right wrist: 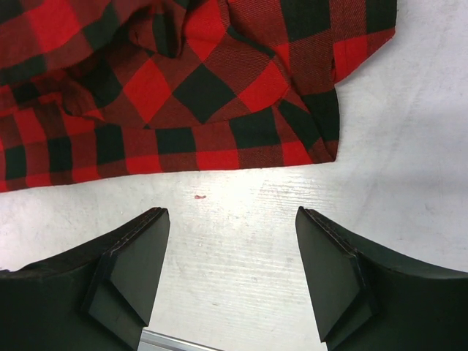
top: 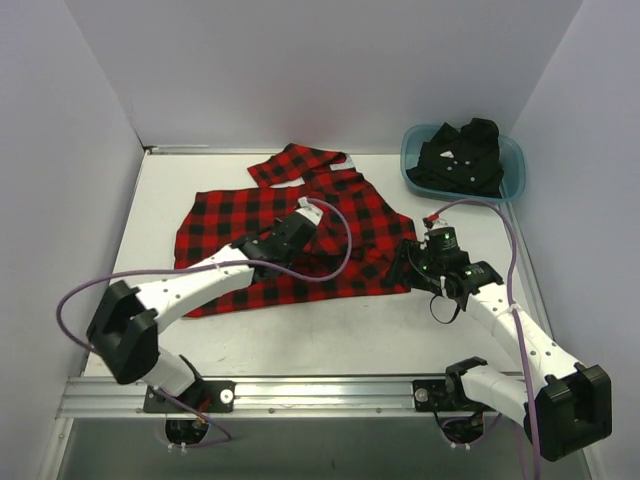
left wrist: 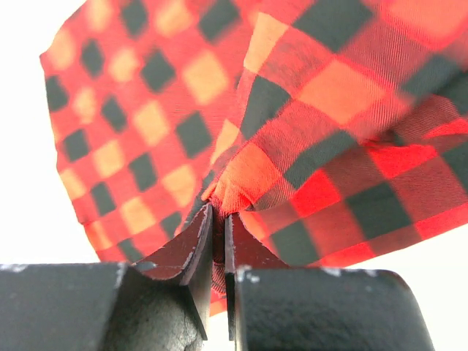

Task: Fold and stack the long sleeve shirts
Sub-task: Fold the shirt

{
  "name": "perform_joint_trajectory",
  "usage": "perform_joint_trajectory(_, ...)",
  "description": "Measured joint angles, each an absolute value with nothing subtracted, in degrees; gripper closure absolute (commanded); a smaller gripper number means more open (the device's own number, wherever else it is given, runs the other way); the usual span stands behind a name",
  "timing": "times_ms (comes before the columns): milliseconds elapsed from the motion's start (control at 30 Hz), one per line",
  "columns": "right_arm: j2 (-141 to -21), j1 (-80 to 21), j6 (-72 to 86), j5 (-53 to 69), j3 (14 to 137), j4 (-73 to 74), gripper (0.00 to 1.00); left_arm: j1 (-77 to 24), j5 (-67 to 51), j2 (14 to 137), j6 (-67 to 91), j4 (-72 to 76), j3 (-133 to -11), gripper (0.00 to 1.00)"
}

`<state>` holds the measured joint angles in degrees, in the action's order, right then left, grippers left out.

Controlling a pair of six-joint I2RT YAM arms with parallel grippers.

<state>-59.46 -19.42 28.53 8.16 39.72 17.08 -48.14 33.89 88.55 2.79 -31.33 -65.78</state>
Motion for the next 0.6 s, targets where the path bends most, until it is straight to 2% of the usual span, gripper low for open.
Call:
perform_joint_trajectory(300,-61.39,-19.42,28.95,9.69,39.72,15.84,0.31,-41.89,36.84,72.99,-0.91,-32.91,-60.14,1.00)
perform_joint_trajectory(600,-65.65,-19.59,29.69,11.66,39.75,13.74,0.32,-41.19,38.00,70.85,-0.54,-33.56,-52.62,1.00)
